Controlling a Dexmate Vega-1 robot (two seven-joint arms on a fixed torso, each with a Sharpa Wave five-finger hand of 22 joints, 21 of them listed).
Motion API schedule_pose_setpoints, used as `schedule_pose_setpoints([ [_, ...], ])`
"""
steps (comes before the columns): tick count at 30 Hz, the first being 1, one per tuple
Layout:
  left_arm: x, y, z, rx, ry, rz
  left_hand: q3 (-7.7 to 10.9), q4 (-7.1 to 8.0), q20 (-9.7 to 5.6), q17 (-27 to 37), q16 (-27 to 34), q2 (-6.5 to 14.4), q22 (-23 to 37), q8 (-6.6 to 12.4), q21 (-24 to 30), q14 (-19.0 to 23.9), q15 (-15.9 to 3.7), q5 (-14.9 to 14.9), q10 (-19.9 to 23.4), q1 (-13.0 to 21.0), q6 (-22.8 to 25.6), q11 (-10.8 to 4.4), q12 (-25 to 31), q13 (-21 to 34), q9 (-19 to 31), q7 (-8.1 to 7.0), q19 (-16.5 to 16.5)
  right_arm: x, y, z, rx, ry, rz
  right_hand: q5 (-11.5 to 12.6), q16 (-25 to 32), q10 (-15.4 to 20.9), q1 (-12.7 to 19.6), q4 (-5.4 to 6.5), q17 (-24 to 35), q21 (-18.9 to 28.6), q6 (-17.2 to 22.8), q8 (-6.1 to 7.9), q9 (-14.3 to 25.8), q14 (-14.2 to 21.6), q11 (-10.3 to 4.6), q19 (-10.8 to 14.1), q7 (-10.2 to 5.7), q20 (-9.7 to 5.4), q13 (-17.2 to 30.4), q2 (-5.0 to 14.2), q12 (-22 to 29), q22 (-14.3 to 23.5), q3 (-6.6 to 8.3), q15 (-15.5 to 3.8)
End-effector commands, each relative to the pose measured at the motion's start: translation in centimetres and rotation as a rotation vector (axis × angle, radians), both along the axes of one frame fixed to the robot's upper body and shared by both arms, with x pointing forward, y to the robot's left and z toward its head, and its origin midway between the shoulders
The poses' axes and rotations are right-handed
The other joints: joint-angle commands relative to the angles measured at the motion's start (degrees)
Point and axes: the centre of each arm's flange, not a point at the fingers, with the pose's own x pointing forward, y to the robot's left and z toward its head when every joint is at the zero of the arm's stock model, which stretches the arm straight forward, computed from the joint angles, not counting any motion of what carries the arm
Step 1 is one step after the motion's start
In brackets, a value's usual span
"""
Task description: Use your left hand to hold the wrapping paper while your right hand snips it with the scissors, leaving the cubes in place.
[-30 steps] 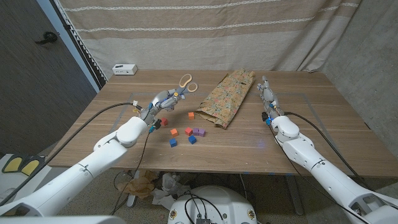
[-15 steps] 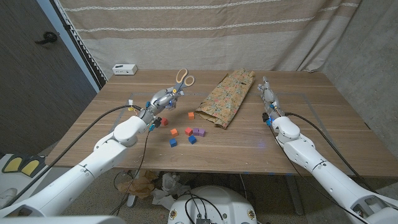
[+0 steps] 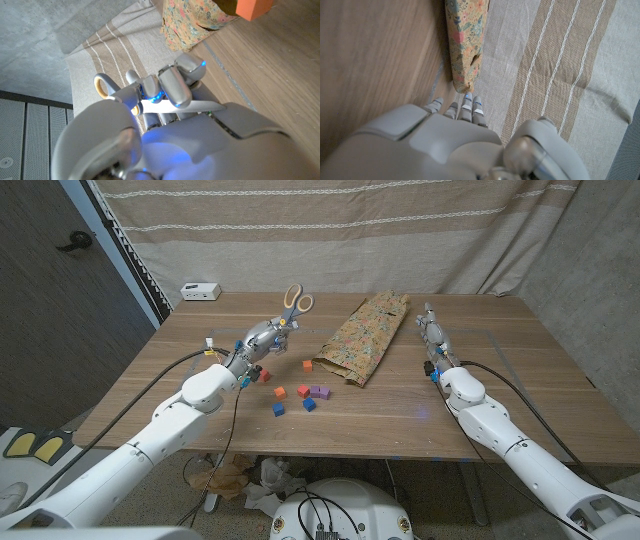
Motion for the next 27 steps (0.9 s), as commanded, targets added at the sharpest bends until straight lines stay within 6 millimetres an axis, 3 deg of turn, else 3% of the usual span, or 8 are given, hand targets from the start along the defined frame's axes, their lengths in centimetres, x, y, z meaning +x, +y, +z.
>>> schedule_pose_setpoints([
  [1,-0.5,-1.0,1.2,-0.032,0.043,-0.114,0.1,-0.58,-2.06,0.1,0.2,0.6,-0.5,0.43,-0.4,0.2,-0.03,0.1,0.6,-0.4,0.5,-0.41,-0.1,0.1,-0.2,0.22,-0.5,0.0,-0.9,0.2,0.005,-0.001,0.005,-0.1,0.3,0.1,0.2,0.26,0.2,-0.1,0.7,-0.16,0.3,-0.3,0.04,-0.3,0.0,-0.02,0.3,0.54,0.3,0.1,-0.01,-0.06],
  [27,0.5,-1.3,1.7,-0.069,0.168,-0.235,0.37,-1.65,-2.08,0.1,0.3,0.7,-1.3,-0.21,0.1,0.4,-0.04,0.2,0.5,-0.9,1.4,-0.36,-0.1,0.2,-2.4,0.4,0.1,0.8,-0.6,0.9,-0.009,0.006,0.029,-0.3,0.2,0.2,0.4,0.29,0.2,-0.1,0.7,-0.23,0.3,-0.3,0.58,-0.3,0.34,-0.03,0.3,1.15,0.2,0.1,0.27,0.04],
])
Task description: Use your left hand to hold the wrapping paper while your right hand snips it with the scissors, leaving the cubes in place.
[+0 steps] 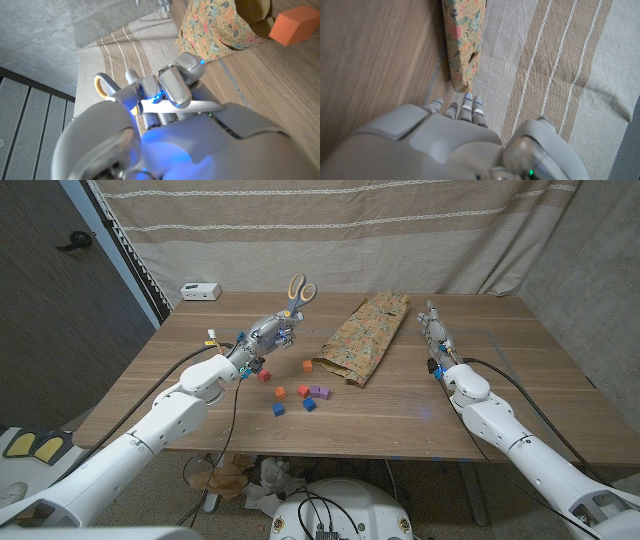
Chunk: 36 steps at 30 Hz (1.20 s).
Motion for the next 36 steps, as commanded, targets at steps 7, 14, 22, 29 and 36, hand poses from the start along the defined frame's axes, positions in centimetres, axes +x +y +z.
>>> schedule_pose_setpoints([
  [7,0.5,-0.5,-0.2,-0.023,0.126,-0.084,0.94,-0.64,-2.16,0.1,0.5,0.7,2.3,-0.51,1.7,0.7,-0.07,0.3,0.2,0.4,1.2,-0.04,-0.1,0.2,-1.2,0.48,1.1,0.8,0.1,-0.1,0.003,0.019,0.01,-0.1,0.2,0.0,0.2,0.08,0.2,-0.1,0.4,-0.02,0.3,-0.3,0.57,-0.3,0.07,-0.09,0.3,0.57,0.2,0.1,0.12,0.06],
  [14,0.6,-0.5,-0.4,-0.009,0.168,-0.075,0.66,-0.74,-2.19,0.1,0.5,0.6,1.3,-0.5,0.9,0.8,-0.07,0.3,0.3,0.3,1.2,-0.04,-0.1,0.2,-1.3,0.58,0.9,0.9,0.0,-0.1,0.011,0.014,0.015,-0.2,0.2,-0.1,0.2,0.09,0.2,-0.1,0.4,-0.04,0.3,-0.3,0.4,-0.3,0.16,-0.12,0.3,0.72,0.2,0.1,0.2,0.08],
  [22,0.3,-0.6,-0.1,0.016,0.205,-0.05,0.53,-1.04,-2.2,0.2,0.7,0.5,0.3,-0.85,0.3,0.8,-0.06,0.3,0.2,0.2,1.3,-0.02,-0.1,0.2,-2.1,0.75,0.7,0.6,-0.5,-0.1,0.015,-0.002,0.02,-0.2,0.2,-0.1,0.6,-0.08,0.2,-0.1,0.7,0.1,0.3,-0.2,0.57,-0.2,-0.49,-0.1,0.3,0.83,0.1,0.1,0.37,0.2],
  [29,0.1,-0.4,0.7,0.047,0.229,-0.031,0.65,-1.27,-2.2,0.2,0.7,0.5,-0.2,-0.9,0.1,0.8,-0.06,0.4,0.1,0.1,1.5,-0.01,-0.1,0.2,-2.4,0.9,0.5,0.3,-0.7,0.3,0.017,-0.03,0.028,-0.4,0.2,-0.1,1.4,-0.46,0.2,-0.1,2.9,0.87,0.4,-0.2,0.79,-0.1,-2.34,0.11,0.3,0.83,0.1,0.1,0.61,0.26],
  [36,0.7,-0.7,1.5,0.07,0.258,-0.037,0.63,-1.42,-2.21,0.2,0.7,0.6,-0.6,-1.01,0.0,0.7,-0.06,0.4,0.1,0.1,1.3,0.0,-0.1,0.2,-2.6,1.05,0.6,0.0,-0.3,0.6,0.013,-0.049,0.045,-0.4,0.3,0.0,1.6,-0.6,0.2,-0.1,2.8,0.82,0.4,-0.1,0.71,-0.1,-2.43,0.19,0.3,0.81,0.1,0.1,0.67,0.33],
])
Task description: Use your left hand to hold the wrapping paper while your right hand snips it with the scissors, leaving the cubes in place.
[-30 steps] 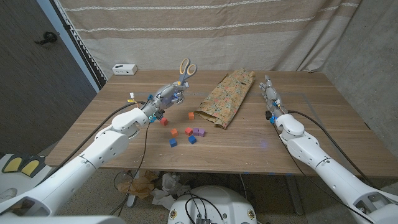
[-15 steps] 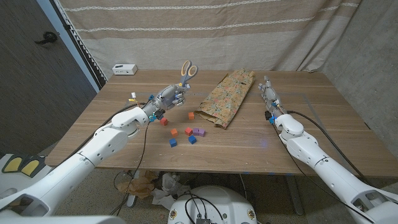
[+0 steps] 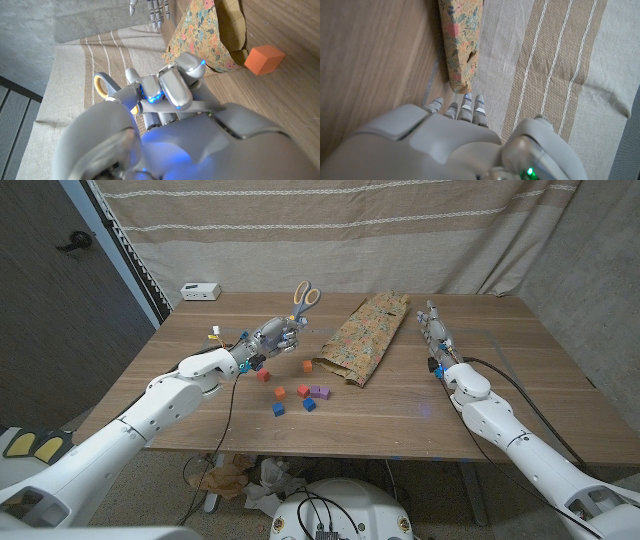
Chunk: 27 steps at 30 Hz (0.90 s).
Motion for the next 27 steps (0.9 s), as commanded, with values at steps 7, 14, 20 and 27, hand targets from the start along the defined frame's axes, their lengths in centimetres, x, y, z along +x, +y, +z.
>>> schedule_pose_setpoints([
  [7,1.3,-1.4,1.3,0.052,0.053,-0.035,0.29,-0.58,-1.81,0.2,0.3,0.6,-0.2,-0.49,0.1,0.4,0.25,0.4,0.0,0.0,0.1,-0.27,-0.1,0.2,-0.4,0.39,0.3,-1.1,0.5,1.0,-0.027,-0.069,0.019,0.0,0.2,0.5,1.3,-0.44,0.1,0.0,0.9,0.47,0.1,-0.1,0.47,0.1,-0.36,0.29,0.3,-0.18,0.3,0.2,0.37,0.42],
  [14,2.1,-2.4,1.6,0.071,0.062,-0.07,0.43,-0.69,-1.81,0.2,0.3,0.6,-0.4,-0.22,-0.1,0.5,0.25,0.4,0.0,0.0,0.0,-0.26,-0.1,0.2,0.0,0.55,0.0,-1.7,0.3,1.4,-0.032,-0.088,0.015,-0.1,0.2,1.4,3.3,-1.48,0.1,-0.2,5.2,1.66,0.1,-0.3,-1.7,-0.2,-2.95,0.29,0.4,-0.01,0.5,0.2,1.02,0.41],
  [20,2.7,-3.2,1.7,0.102,0.078,-0.096,0.44,-0.82,-1.81,0.2,0.3,0.5,-1.0,-0.16,-0.3,0.5,0.25,0.4,0.1,-0.1,0.3,-0.27,0.0,0.2,-0.2,0.76,-0.1,-2.5,0.2,2.1,-0.049,-0.126,0.025,-0.1,0.2,1.7,3.6,-1.69,0.1,-0.2,5.5,1.68,0.1,-0.4,-1.19,-0.3,-2.83,0.24,0.4,-0.03,0.6,0.2,1.12,0.44],
  [27,2.8,-4.0,2.2,0.142,0.09,-0.107,0.42,-0.91,-1.81,0.2,0.4,0.5,-1.3,-0.09,-0.3,0.6,0.25,0.4,0.1,-0.1,0.4,-0.26,0.0,0.2,-0.2,0.79,0.0,-3.3,0.1,3.0,-0.084,-0.17,0.037,-0.1,0.2,1.7,4.5,-2.14,0.1,-0.1,6.0,1.74,0.1,-0.4,-0.69,-0.2,-2.58,0.23,0.4,0.04,0.6,0.2,1.4,0.61],
])
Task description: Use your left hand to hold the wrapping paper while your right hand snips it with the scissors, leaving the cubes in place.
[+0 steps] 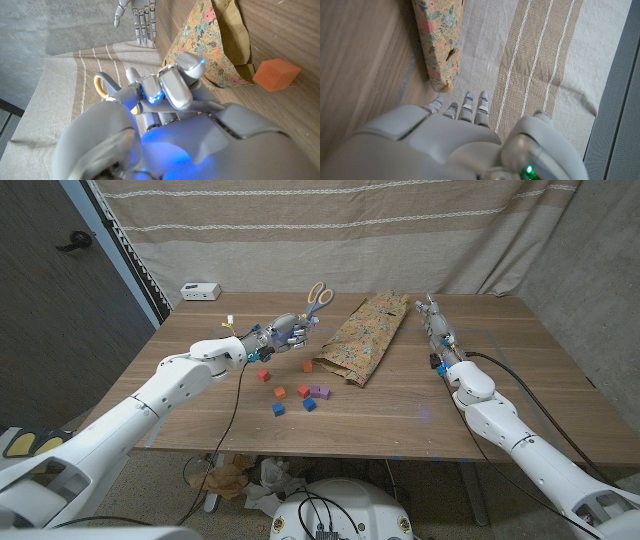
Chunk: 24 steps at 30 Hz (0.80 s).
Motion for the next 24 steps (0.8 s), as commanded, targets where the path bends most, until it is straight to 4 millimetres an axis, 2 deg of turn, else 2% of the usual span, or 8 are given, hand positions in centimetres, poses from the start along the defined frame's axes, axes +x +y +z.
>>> schedule_pose_setpoints([
  [1,0.6,-1.5,0.6,0.06,0.023,-0.035,-0.17,-0.39,-1.81,0.2,0.4,0.5,-0.2,0.27,0.0,0.6,0.25,0.4,0.2,-0.1,0.3,-0.18,0.0,0.2,0.1,0.43,0.1,-1.3,-0.1,1.2,-0.042,-0.065,0.014,-0.1,0.2,0.2,1.2,-0.62,0.1,-0.1,1.3,0.48,0.1,-0.1,0.52,-0.4,0.32,0.04,0.1,0.15,0.6,0.2,0.17,0.27],
  [13,1.5,-1.4,0.4,0.106,0.051,-0.004,-0.13,-0.56,-1.81,0.2,0.4,0.5,-0.8,0.17,-0.1,0.6,0.25,0.5,0.1,-0.2,0.2,-0.16,-0.1,0.2,-0.1,0.36,0.2,-1.9,0.0,2.2,-0.093,-0.099,0.028,-0.1,0.2,-0.3,3.4,-1.82,0.1,-0.1,4.4,1.5,0.3,-0.1,0.91,-0.1,-0.7,0.22,0.1,0.42,0.3,0.1,0.96,0.36],
  [24,2.0,-2.0,1.4,0.131,0.029,-0.021,-0.08,-0.66,-1.8,0.2,0.4,0.5,-1.7,0.27,-0.4,0.6,0.27,0.5,0.1,-0.3,0.3,-0.18,-0.1,0.2,-0.1,0.41,-0.2,-3.0,-0.5,4.0,-0.138,-0.149,0.016,0.0,0.1,-0.9,5.5,-2.92,0.0,-0.1,4.7,1.48,0.5,-0.1,1.38,-0.1,-0.25,0.45,0.1,0.99,0.1,0.1,1.92,0.55],
])
